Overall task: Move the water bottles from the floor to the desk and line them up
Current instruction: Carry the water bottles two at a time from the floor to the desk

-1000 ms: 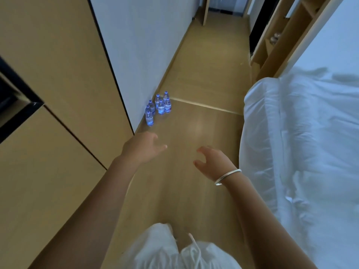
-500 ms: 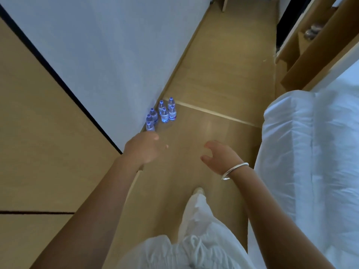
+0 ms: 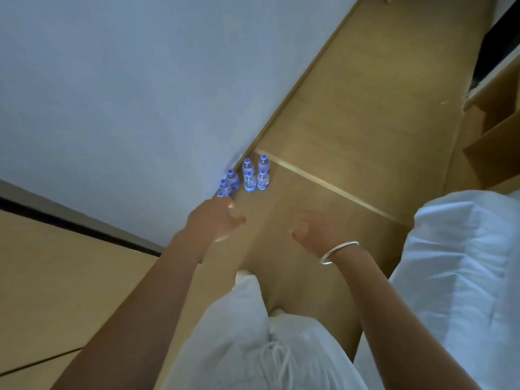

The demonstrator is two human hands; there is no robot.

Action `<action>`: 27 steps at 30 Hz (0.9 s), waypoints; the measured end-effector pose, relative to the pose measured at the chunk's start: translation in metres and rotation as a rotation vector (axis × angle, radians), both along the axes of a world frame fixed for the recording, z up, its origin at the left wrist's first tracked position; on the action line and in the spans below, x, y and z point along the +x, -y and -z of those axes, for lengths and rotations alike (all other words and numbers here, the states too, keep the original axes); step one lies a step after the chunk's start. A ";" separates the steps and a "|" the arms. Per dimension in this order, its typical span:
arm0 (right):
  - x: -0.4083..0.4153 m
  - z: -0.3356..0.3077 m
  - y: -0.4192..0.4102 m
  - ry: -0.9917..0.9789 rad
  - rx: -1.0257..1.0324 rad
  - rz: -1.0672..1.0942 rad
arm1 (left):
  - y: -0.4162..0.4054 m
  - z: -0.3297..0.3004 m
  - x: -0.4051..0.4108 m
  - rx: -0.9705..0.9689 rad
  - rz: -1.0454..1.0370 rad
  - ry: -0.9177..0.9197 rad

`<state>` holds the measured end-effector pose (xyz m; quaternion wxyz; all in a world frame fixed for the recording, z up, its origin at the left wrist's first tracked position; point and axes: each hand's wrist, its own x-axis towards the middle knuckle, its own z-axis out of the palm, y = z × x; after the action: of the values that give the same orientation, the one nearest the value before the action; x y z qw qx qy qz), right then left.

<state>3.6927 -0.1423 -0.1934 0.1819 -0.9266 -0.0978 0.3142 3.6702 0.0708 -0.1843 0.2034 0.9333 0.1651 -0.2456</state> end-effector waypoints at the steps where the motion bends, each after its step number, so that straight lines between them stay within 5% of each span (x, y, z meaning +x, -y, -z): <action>1: 0.014 0.002 -0.002 -0.019 0.005 -0.011 | -0.001 0.005 0.014 -0.003 -0.003 -0.004; 14: 0.220 0.091 -0.050 -0.237 0.002 -0.018 | -0.039 0.136 0.231 -0.234 -0.208 -0.177; 20: 0.307 0.234 -0.075 -0.339 0.071 0.152 | -0.042 0.277 0.327 -0.367 -0.467 -0.189; 27: 0.370 0.456 -0.099 -0.342 0.078 0.155 | -0.050 0.501 0.375 -0.299 -0.576 -0.149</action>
<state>4.0624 -0.0438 -0.6497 0.2555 -0.8567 -0.0062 0.4480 4.0452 0.1207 -0.6851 0.3866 0.7876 0.3987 -0.2670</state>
